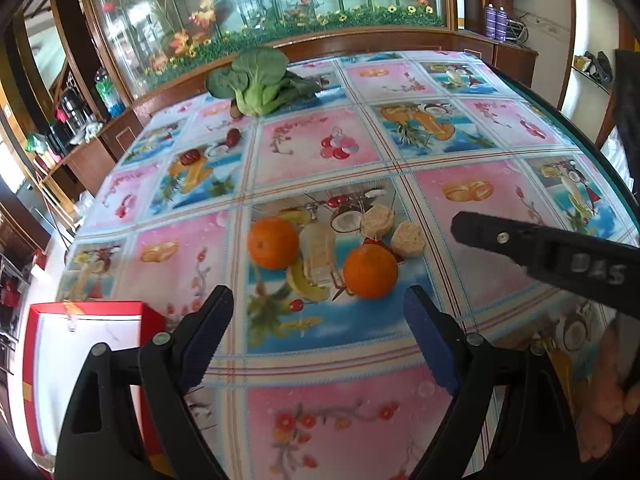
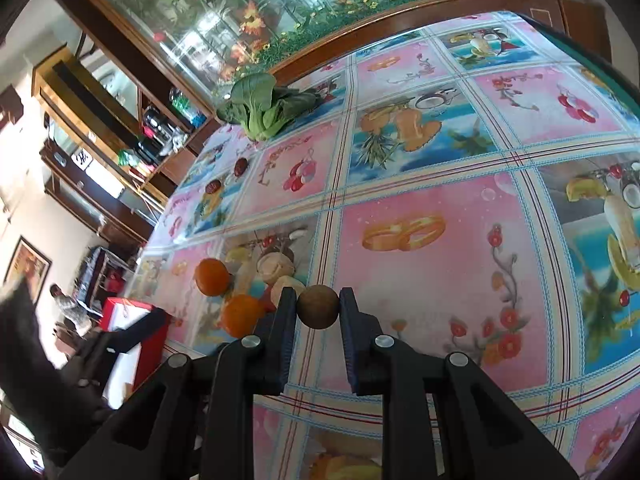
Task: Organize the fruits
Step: 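Grasp a brown kiwi with the right gripper while the left gripper grasps an orange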
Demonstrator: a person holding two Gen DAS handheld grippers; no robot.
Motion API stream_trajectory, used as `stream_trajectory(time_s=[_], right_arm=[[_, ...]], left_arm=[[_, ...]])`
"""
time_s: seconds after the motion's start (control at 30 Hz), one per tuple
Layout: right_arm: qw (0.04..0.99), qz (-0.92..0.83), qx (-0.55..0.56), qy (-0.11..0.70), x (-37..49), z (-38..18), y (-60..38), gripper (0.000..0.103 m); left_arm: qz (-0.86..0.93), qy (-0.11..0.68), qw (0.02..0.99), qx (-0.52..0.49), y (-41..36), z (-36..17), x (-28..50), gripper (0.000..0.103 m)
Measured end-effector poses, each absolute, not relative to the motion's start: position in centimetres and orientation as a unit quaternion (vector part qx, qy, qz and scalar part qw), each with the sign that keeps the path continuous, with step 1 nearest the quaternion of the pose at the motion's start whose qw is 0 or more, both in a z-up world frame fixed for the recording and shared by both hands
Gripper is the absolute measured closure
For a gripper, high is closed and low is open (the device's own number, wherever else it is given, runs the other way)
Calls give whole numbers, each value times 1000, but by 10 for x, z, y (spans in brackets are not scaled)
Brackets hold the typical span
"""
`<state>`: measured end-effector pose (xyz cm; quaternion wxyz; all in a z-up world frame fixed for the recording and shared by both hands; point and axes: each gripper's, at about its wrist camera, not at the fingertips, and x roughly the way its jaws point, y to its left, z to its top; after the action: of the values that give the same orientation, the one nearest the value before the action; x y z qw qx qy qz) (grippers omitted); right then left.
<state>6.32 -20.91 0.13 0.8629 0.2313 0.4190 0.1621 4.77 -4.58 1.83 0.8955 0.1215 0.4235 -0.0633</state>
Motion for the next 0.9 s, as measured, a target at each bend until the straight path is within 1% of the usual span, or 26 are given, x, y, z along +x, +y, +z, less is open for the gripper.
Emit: stream_trajectory(time_s=[0.13,0.27,0.33,0.37,0.43,0.5,0.6,0.73,0.9], right_arm=[[859,157,256,414,64,2,-218,83],[857,157,266,412,63,3,-221,83],[856,158,269,412,63,3,-222,83],[856,157,269,412,63,3,-221,83],[855,156,271,413,63,2,-222,83],[854,157,272,414,64,2,-222,83],[854,159,271,414,64,2,-222,83],[854,162,268,415,65,1,-219,83],[857,171,254,415,64,1,-212,83]], left_arm=[[-74,432,891,115,-50,12,56,26],[-80,433,891,113,-54,9,63,28],[-84,439,887,115,-58,6,66,38],[-87,443,885,113,-59,5,68,40],[-93,448,883,108,-59,3,69,49],[-97,449,882,103,-60,1,69,53],[-113,448,882,96,-61,1,68,67],[-114,444,883,99,-63,1,67,69],[-111,452,882,77,-58,3,67,69]])
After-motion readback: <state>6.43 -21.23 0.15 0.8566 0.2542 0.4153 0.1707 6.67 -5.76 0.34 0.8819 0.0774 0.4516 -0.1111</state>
